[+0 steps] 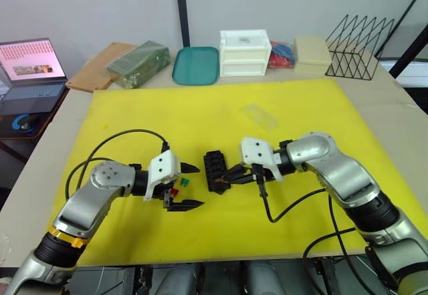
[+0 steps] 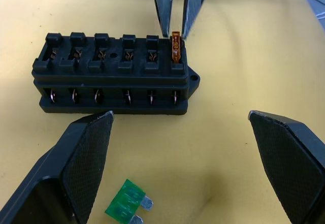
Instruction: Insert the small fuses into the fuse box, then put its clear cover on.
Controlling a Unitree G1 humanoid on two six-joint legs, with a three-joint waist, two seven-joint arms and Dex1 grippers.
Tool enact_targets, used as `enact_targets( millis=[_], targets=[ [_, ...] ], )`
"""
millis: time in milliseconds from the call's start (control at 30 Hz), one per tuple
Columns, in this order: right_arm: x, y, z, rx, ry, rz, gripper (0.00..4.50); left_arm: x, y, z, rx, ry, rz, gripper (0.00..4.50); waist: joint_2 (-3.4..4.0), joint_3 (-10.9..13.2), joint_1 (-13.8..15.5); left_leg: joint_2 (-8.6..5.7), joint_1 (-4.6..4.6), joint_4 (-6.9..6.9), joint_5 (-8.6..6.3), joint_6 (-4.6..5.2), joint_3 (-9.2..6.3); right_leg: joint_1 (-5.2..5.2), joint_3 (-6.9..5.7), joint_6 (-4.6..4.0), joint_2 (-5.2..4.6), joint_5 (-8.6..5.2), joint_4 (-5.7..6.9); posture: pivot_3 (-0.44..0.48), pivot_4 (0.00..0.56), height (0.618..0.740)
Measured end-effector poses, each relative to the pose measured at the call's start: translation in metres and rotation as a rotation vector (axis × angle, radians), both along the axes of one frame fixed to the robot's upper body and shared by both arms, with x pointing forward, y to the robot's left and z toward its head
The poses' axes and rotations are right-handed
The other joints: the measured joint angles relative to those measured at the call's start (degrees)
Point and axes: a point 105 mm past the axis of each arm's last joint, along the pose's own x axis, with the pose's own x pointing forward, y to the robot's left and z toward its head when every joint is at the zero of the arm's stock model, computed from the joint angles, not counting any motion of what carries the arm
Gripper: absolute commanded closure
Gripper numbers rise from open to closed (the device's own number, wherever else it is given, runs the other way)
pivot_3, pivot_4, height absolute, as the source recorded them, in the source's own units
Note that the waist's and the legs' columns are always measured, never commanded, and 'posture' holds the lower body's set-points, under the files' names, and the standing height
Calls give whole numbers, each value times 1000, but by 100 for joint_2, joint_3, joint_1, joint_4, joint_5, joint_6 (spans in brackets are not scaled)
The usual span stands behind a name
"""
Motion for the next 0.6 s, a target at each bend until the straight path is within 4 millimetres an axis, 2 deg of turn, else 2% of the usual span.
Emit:
enact_targets(
  millis=[333, 433, 600],
  targets=[
    [-10, 7, 14, 23, 11, 37, 4008, 0, -1, -1, 7, -3, -4, 0, 0, 0, 1, 0, 0, -1, 0, 0, 0, 0, 0, 0, 0, 0, -1, 0, 150, 740],
    [-9, 10, 16, 37, 12, 37, 4485, 0, -1, -1, 8, -4, -4, 0, 0, 0, 0, 0, 0, -1, 0, 0, 0, 0, 0, 0, 0, 0, 0, 0, 150, 740],
    [-7, 14, 16, 63, -1, 39, 4485, 1, -1, -1, 11, -6, -1, 0, 0, 0, 5, 0, 0, 0, 0, 0, 0, 0, 0, 0, 0, 0, 0, 0, 150, 740]
  ],
)
